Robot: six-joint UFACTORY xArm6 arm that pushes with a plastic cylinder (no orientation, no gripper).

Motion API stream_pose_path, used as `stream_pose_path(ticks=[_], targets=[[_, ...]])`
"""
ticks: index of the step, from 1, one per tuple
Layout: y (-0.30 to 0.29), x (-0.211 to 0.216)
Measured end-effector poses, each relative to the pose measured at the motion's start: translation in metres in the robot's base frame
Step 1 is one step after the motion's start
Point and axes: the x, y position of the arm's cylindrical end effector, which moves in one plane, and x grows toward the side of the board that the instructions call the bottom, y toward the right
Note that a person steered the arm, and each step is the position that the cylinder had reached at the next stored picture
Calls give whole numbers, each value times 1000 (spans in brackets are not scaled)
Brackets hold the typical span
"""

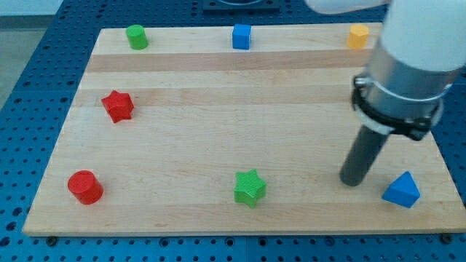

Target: Push blue traingle towards center

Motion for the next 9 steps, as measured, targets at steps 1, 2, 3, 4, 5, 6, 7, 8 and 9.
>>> stream_pose_path(ticks=[1,2,3,4,5,6,7,8,9], targets=[[-14,15],[-13,37],[-7,62],[26,64],[58,62],[86,56],[90,40],[82,23],[66,9]])
